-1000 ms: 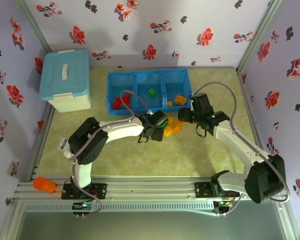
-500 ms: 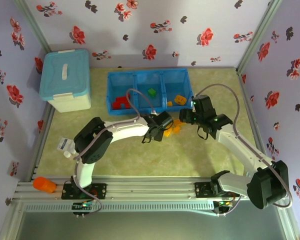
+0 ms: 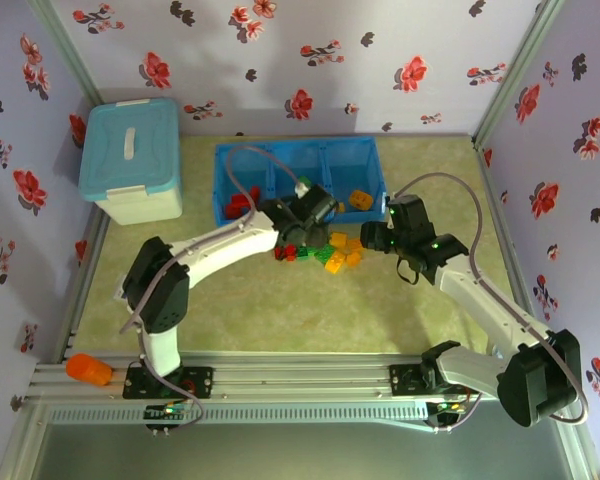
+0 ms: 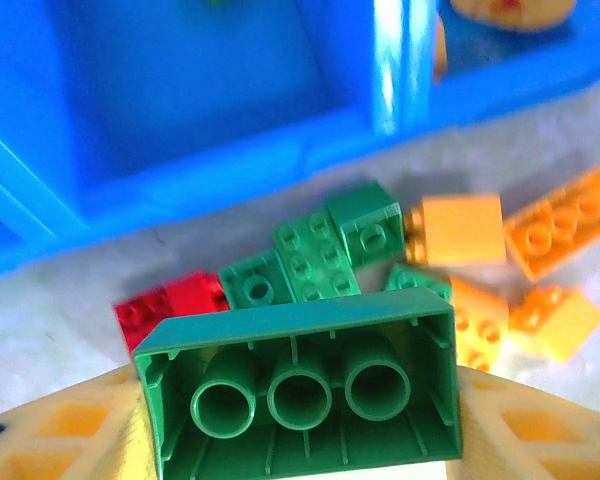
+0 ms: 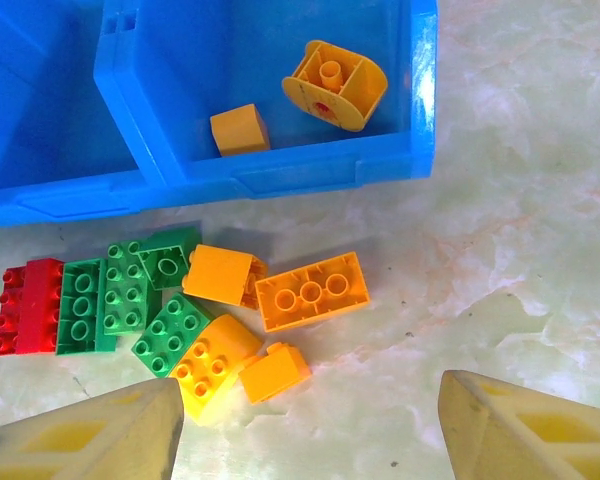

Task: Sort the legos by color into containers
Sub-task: Pick up the lego from the center of the table, then place the lego in the container, then pick up the lego from the center of the table.

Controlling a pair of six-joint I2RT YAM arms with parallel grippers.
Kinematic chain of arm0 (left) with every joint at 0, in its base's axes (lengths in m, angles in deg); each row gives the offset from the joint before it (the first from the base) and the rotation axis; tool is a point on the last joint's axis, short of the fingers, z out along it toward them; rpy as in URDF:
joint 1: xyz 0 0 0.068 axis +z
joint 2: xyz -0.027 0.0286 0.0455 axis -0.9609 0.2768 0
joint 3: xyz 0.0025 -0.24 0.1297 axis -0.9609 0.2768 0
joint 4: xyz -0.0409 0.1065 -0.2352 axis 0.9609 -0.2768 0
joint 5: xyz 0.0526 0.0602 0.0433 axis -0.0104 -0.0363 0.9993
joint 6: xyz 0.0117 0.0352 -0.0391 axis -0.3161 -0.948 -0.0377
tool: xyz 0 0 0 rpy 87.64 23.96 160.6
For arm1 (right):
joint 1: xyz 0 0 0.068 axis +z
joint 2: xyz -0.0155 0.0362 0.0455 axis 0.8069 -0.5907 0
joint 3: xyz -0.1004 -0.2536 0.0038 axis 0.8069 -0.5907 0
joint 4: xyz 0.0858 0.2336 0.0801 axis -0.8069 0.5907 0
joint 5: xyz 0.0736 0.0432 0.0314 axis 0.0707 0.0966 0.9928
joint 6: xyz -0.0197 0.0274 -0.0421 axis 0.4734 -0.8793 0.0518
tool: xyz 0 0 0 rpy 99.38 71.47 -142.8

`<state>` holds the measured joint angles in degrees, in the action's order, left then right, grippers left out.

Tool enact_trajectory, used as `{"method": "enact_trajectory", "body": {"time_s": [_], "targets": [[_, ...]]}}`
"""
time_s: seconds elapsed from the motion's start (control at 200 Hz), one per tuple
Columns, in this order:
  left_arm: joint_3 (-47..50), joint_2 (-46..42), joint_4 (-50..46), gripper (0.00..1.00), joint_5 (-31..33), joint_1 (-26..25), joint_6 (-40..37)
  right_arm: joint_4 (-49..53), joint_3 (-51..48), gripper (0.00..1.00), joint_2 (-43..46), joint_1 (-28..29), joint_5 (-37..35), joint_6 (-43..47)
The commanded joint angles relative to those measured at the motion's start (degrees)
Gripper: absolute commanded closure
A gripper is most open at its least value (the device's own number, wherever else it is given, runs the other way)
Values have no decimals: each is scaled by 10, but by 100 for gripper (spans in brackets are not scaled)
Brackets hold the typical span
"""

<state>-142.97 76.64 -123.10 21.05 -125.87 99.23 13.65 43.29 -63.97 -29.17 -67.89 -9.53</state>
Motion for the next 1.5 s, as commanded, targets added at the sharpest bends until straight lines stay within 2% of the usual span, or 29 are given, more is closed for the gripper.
{"method": "enact_trajectory", "body": {"time_s": [0.0,0.155,0.175,0.215,0.235,0.335,0.51,0.78,0.885,0.985,1.105,1.49], "targets": [[-63,25,-25,51,5,36,-46,-2,2,32,13,-3,13,-10],[-151,81,-42,49,-20,87,-76,5,-2,32,23,-3,21,-13],[-163,89,-46,43,-23,91,-81,5,-4,33,25,-3,23,-14],[-193,104,-50,22,-21,96,-94,4,-7,32,30,-3,26,-14],[-206,111,-52,16,-21,97,-100,4,-9,32,32,-3,28,-14],[-257,124,-73,11,-14,92,-114,6,-13,32,42,-3,34,-14],[-202,69,-45,12,-6,81,-106,11,-17,32,47,-3,34,-12],[32,-70,30,15,-25,73,-53,-4,-41,32,37,-2,47,-18],[139,-106,87,21,-64,73,-21,-16,-54,32,36,0,51,-25],[186,-103,106,28,-90,72,0,-26,-61,33,28,3,54,-32],[203,-87,125,40,-97,65,9,-31,-65,34,20,11,53,-38],[142,5,103,46,-100,62,10,-33,-80,34,22,19,38,-41]]}}
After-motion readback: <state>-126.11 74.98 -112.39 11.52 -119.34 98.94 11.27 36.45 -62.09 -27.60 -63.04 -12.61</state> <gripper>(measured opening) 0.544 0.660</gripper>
